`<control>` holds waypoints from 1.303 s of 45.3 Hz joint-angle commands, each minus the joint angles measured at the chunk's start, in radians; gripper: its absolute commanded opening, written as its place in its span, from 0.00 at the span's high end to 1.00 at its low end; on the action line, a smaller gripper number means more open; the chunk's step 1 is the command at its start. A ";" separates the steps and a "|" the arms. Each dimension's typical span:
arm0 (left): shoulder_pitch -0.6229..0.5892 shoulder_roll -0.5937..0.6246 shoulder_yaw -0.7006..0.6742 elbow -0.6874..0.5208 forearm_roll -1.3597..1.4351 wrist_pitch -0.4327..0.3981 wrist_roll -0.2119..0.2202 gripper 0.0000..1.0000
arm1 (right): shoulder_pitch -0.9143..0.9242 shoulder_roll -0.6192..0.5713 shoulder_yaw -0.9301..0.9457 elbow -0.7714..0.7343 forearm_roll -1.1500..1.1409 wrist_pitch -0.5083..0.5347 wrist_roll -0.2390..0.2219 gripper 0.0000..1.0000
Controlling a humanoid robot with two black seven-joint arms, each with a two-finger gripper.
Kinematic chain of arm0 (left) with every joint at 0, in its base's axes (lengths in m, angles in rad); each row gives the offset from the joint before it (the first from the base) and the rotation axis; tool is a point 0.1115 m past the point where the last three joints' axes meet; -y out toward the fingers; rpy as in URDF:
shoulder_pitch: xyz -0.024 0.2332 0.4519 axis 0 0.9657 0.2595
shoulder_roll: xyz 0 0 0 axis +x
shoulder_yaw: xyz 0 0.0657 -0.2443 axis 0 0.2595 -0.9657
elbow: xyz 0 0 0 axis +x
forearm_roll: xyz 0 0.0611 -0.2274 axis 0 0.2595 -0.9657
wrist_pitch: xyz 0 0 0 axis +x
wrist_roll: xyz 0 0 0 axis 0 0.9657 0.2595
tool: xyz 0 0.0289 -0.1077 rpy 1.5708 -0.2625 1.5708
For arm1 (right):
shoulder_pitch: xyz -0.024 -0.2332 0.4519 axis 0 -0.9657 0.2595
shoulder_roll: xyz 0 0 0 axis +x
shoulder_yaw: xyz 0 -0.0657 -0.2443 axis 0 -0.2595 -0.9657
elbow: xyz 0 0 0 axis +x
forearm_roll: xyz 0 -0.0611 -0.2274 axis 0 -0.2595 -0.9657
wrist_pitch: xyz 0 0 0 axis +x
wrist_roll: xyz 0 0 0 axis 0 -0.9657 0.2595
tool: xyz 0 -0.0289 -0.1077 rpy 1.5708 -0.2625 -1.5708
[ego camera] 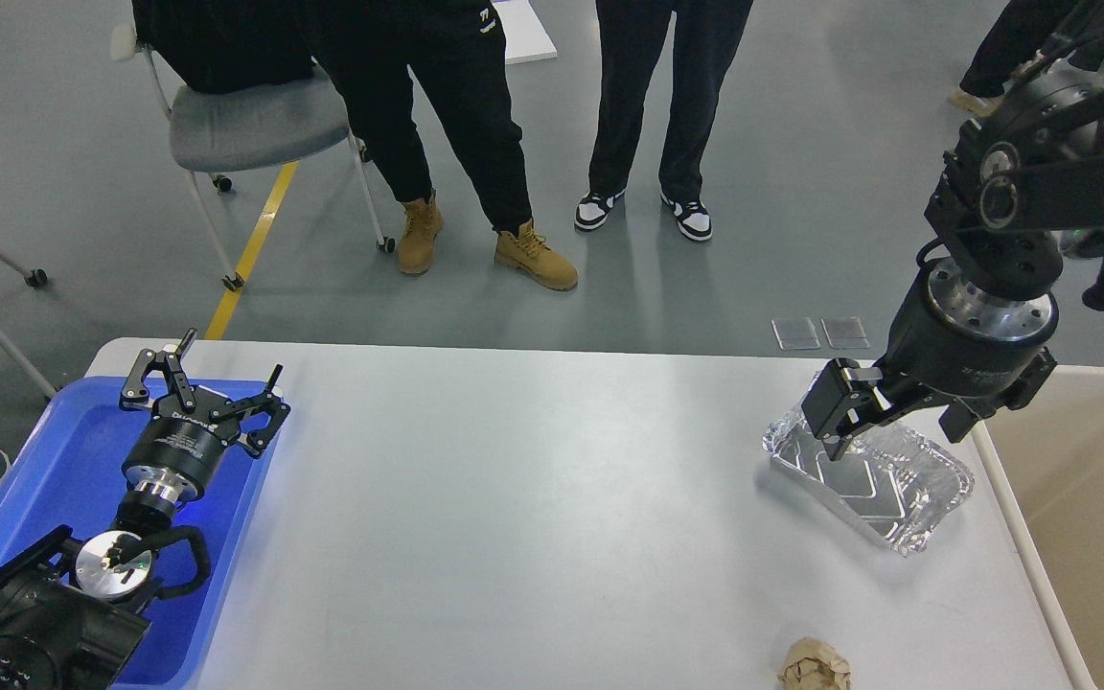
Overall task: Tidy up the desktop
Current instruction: 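Lower the right gripper onto the clear plastic tray and close it, then drag the clear tray with the right gripper toward the white bin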
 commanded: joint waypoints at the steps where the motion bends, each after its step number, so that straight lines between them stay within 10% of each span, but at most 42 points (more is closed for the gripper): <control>1: 0.000 0.000 0.000 0.000 0.000 0.000 0.000 0.00 | -0.004 0.001 0.002 0.000 -0.001 0.000 0.000 0.00; 28: 0.000 0.000 0.001 0.000 0.000 0.000 0.000 0.00 | -0.125 -0.002 0.013 -0.090 -0.008 -0.018 0.002 0.00; 59: 0.000 0.000 0.000 0.000 0.000 0.000 0.000 0.00 | -0.903 -0.111 0.207 -0.866 -0.246 -0.018 0.003 0.00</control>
